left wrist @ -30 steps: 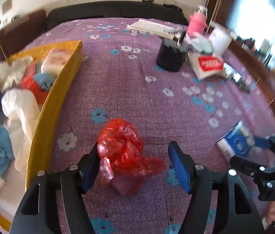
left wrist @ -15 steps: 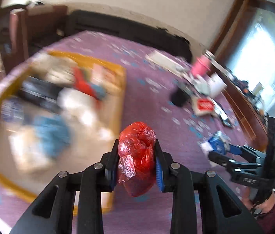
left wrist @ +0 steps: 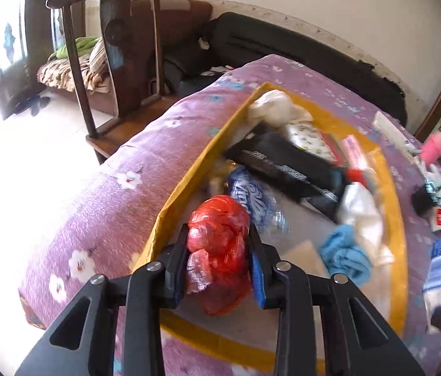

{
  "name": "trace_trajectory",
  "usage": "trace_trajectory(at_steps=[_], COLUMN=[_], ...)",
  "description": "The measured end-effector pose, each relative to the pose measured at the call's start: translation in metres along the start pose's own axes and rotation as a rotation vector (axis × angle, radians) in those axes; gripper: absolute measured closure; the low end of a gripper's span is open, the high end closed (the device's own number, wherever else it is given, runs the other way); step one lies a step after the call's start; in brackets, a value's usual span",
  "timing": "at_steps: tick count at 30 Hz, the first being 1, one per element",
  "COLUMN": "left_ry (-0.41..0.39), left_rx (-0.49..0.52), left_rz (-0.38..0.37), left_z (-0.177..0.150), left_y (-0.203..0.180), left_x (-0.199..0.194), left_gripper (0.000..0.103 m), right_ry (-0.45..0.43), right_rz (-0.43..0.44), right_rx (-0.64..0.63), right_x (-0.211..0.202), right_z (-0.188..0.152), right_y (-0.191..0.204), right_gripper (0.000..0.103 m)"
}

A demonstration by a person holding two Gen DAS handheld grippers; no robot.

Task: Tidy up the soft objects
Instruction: 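Carry the red bag and Vinda pack over the yellow tray with both tools, then open both tools to drop the red bag and Vinda pack into the tray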

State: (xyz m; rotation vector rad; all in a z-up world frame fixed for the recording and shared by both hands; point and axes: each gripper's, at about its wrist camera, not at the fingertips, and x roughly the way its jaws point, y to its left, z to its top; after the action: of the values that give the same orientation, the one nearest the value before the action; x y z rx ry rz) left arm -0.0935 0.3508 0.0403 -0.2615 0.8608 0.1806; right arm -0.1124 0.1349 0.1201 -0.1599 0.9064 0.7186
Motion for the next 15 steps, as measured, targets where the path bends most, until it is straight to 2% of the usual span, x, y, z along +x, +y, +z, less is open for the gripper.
trace_trajectory(at_steps=[2,4,10,15], left_ry=[0.001,-0.020,-0.116,-0.168], left_rx=[-0.007,-0.027,-0.058,-0.068], left_rz=[-0.033,-0.074,-0.088,-0.031], left_z=[0.002,0.001,-0.004,-0.004], left_y=[0.004,0.007,0.014,0.016], left_x=[-0.002,-0.009,-0.040,-0.058], left_gripper=[0.052,0.043,0.028,0.020], right_ry=[0.023,0.059,0.141,0.163], right_rz=[-0.012,-0.030,-0.049,-0.042], right_rx=[-0.030,-0.043,-0.086,-0.124], right_x=[0.013,0.029,0.063,0.069], right_z=[0.007,0.015,0.023,0.020], right_y=[0.010,0.019,0.038,0.043], right_gripper=[0.025,0.025,0.024,0.022])
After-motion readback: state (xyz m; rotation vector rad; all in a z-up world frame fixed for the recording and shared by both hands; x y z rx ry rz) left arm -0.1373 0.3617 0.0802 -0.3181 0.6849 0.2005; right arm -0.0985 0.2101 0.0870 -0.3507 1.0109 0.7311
